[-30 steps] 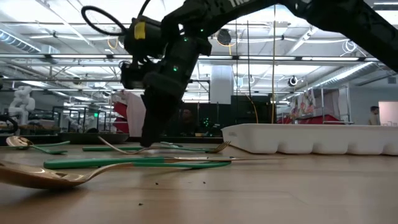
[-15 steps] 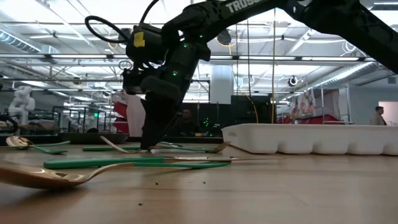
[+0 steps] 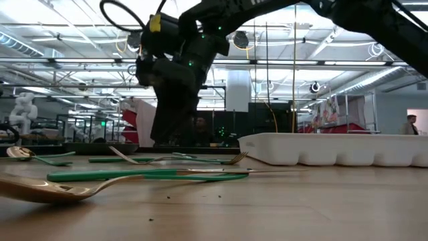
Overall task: Sort silverware
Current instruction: Put the center green table knife into the middle left slot of the white silverware tray
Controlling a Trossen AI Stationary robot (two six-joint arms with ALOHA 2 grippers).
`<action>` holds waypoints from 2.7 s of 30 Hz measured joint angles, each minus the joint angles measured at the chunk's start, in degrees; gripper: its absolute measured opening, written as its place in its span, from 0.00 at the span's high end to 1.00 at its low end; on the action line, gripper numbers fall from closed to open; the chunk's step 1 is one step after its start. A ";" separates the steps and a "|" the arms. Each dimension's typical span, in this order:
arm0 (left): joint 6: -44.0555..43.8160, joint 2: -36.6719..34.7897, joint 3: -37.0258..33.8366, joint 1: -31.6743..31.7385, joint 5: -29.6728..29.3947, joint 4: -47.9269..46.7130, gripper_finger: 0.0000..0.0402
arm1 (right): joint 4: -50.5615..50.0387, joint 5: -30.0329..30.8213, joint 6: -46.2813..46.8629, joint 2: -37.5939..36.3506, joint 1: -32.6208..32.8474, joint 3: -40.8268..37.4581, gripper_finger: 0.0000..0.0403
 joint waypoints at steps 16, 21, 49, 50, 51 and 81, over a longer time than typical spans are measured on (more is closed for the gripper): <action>1.80 0.02 0.00 0.00 -2.09 -0.03 0.97 | 3.08 3.28 -1.27 1.40 -0.55 0.04 0.54; 1.81 0.02 0.00 0.00 -2.29 -0.04 0.97 | 2.77 5.75 -1.70 1.33 -0.91 -1.19 0.54; 3.12 0.02 0.00 0.00 -3.34 -0.10 0.97 | 5.38 4.58 -1.44 0.91 0.05 -3.79 0.54; 3.12 0.02 0.00 0.00 -3.34 -0.10 0.97 | 5.05 4.57 -1.42 0.92 0.05 -3.26 0.54; 3.12 0.02 0.00 0.00 -3.34 -0.10 0.97 | 4.58 4.60 -1.43 0.92 0.02 -2.69 0.54; 3.14 0.02 0.00 0.00 -3.34 -1.98 0.97 | 4.03 4.41 -2.12 1.13 1.87 -3.91 0.54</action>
